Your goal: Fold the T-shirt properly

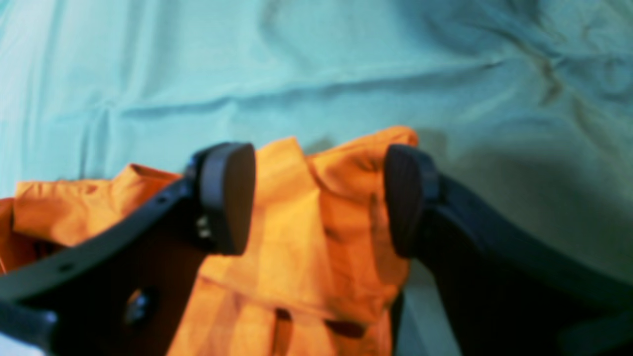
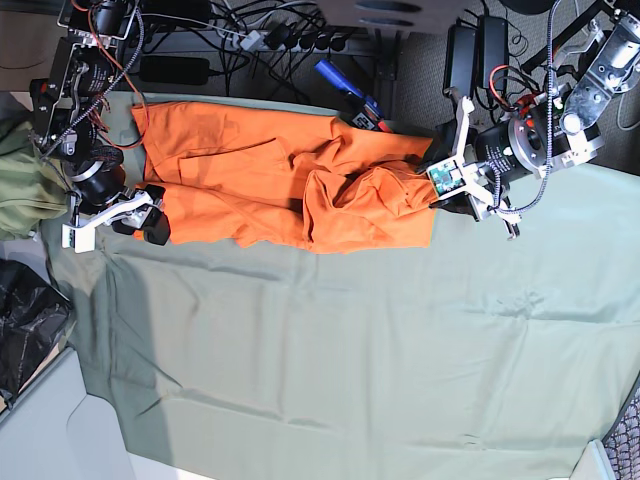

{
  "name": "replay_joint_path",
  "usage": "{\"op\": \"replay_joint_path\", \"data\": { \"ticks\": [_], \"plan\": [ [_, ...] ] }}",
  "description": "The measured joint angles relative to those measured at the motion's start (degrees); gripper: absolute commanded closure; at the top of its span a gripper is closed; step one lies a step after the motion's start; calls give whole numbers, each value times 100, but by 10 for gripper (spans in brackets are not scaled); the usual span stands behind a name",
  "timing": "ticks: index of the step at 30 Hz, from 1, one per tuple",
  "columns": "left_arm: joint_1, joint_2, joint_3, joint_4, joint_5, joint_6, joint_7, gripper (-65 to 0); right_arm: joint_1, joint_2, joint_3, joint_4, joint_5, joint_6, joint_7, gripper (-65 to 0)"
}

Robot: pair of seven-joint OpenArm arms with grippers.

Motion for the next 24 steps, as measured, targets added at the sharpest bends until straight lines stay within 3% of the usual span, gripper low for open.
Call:
{"op": "replay_joint_path", "data": {
  "ticks": [2,3,5,8,12,18,24],
  "plan": [
    [2,0,0,0,0,0,0,-309,0,0,0,0,0,0,0,-407],
    [0,0,0,0,-2,2,0,-274,0,0,0,0,0,0,0,-406],
    [2,0,0,0,-13,-2,0,-164,0,0,0,0,0,0,0,-406],
    [2,0,-2,0,-179,-385,-4,-10,0,0,0,0,0,0,0,-407],
    [15,2,2,-4,-717,-1259,-11,0,0,0,0,0,-2,0,2,-406],
    [17,20,103,17,-1121,-1279,24,0,0,0,0,0,0,0,2,-407],
    [15,417,348,42,-1484,-1279,83,0,0,0,0,0,2,0,7,-406]
  ]
}}
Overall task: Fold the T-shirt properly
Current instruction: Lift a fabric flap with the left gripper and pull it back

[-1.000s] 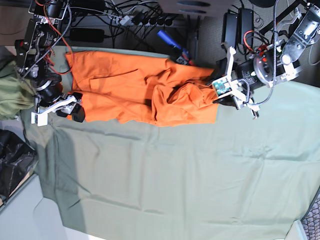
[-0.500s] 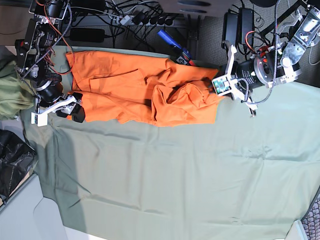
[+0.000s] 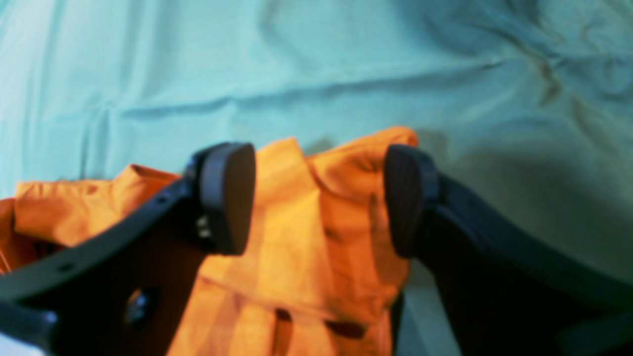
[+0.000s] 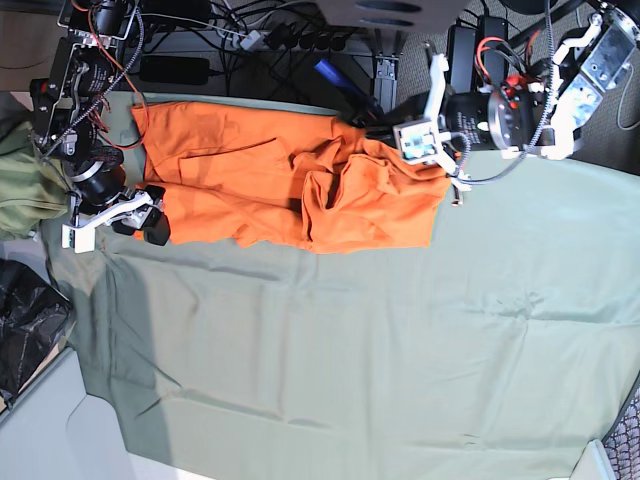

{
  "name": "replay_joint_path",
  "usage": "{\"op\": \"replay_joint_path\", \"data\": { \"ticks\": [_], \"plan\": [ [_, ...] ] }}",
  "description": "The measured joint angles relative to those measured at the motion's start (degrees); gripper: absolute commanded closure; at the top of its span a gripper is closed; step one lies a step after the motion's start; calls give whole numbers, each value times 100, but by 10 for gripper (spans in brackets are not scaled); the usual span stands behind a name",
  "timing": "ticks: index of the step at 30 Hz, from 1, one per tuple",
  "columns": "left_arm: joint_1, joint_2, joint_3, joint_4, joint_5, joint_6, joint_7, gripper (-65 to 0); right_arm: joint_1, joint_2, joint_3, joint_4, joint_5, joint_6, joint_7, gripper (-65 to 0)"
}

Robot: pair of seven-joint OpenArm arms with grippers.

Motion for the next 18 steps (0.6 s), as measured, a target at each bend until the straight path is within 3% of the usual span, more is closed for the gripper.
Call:
{"op": "replay_joint_path", "data": {
  "ticks": [8,16,18],
  "plan": [
    [-15,533,566,0,2,0,28,0,0,0,0,0,-4,0,7,-407],
    [-15,645,605,0,24,0,61,0,0,4,0,0,-4,0,-142,-408],
    [-15,645,605,0,11,0,68,-99,0,20,2,0,-2,0,-181,-408]
  ]
}}
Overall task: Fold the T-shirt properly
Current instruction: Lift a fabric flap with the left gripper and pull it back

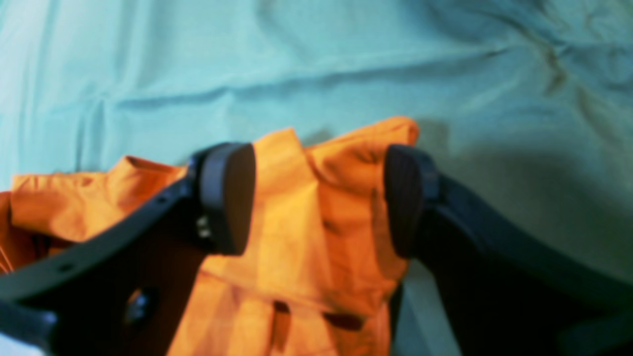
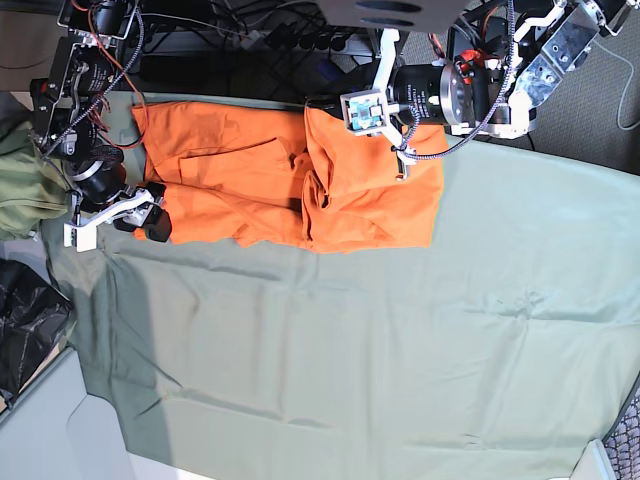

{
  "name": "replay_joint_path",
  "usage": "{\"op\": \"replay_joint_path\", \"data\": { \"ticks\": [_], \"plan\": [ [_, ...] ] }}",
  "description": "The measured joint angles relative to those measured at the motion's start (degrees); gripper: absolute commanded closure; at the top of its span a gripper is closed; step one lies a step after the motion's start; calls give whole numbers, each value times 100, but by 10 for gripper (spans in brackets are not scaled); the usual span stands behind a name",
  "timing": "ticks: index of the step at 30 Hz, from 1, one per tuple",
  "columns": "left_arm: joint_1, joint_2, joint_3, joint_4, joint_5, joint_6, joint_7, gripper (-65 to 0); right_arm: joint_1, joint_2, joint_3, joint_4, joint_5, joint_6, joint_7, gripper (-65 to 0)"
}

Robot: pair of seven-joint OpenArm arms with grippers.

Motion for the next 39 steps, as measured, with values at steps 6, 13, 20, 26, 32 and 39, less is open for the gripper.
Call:
{"op": "replay_joint_path", "data": {
  "ticks": [6,13,20,26,32,39],
  "plan": [
    [0,2,0,0,-162,0,0,-241,-66,116,15,0,66,0,-195,-408],
    [0,2,-2,136,-273,0,44,-241,-448,367,22,0,177,0,-205,-408],
    [0,13,-636,243,-291,-2,48,-241,-809,361,22,0,341,0,-212,-408],
    [0,15,-1753,55,-278,-2,-85,-241,-984,184,48,0,404,0,-87,-407],
    [0,15,-2179,-616,-339,-2,-129,-241,-981,-133,74,13,404,2,9,-407],
    [-2,15,-2177,-1023,-378,-2,-173,-241,-981,-400,96,22,409,2,92,-403]
  ]
}}
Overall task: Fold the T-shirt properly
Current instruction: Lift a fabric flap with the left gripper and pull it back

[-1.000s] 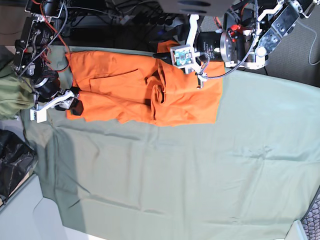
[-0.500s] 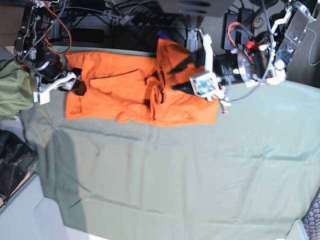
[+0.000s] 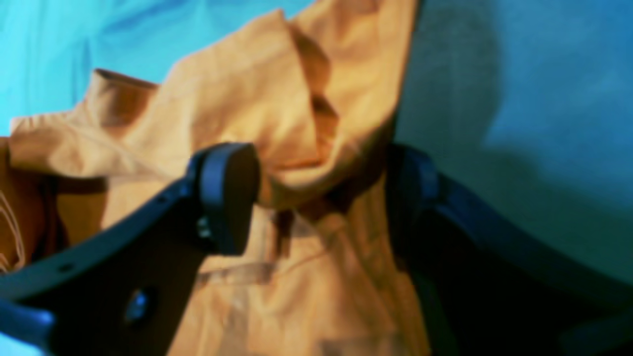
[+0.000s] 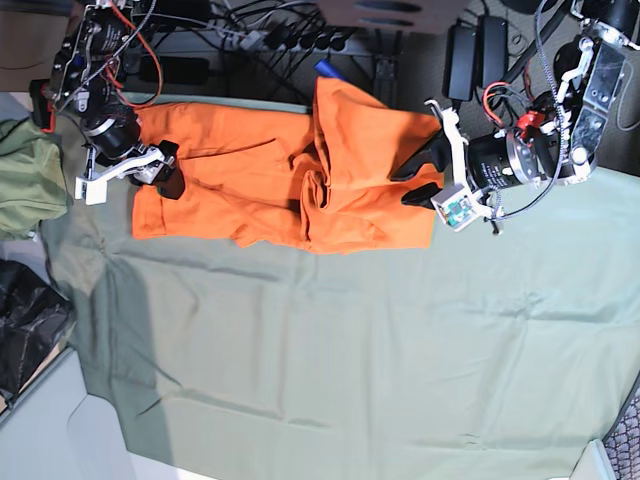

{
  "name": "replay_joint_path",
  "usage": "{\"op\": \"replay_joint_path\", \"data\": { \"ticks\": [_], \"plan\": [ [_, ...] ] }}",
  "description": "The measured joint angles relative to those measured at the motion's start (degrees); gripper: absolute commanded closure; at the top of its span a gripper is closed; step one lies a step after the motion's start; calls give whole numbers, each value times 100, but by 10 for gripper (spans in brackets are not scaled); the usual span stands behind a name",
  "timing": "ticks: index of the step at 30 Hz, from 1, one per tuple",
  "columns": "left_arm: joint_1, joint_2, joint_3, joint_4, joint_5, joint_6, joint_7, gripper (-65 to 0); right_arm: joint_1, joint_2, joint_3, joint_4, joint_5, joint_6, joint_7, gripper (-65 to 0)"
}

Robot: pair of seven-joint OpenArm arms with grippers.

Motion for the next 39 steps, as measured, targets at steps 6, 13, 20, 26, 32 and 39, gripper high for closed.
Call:
{"op": "replay_joint_path", "data": {
  "ticks": [6,13,20,26,32,39],
  "plan": [
    [0,0,0,0,-2,0,0,-241,-170,-2,-2,0,7,-2,146,-139],
    [0,2,0,-2,-2,0,0,-241,-175,-31,-17,-7,-39,0,413,0],
    [0,2,0,-2,-2,0,0,-241,-175,-31,-26,-7,-245,0,584,0],
    [-109,17,-282,-2,-50,0,4,-241,-127,17,175,-28,-479,0,671,0],
    [-232,20,-649,-2,-577,0,94,-241,22,442,302,-39,-610,0,654,0],
    [-238,17,-654,-2,-573,0,179,-241,63,778,302,-39,-807,0,651,0]
  ]
}}
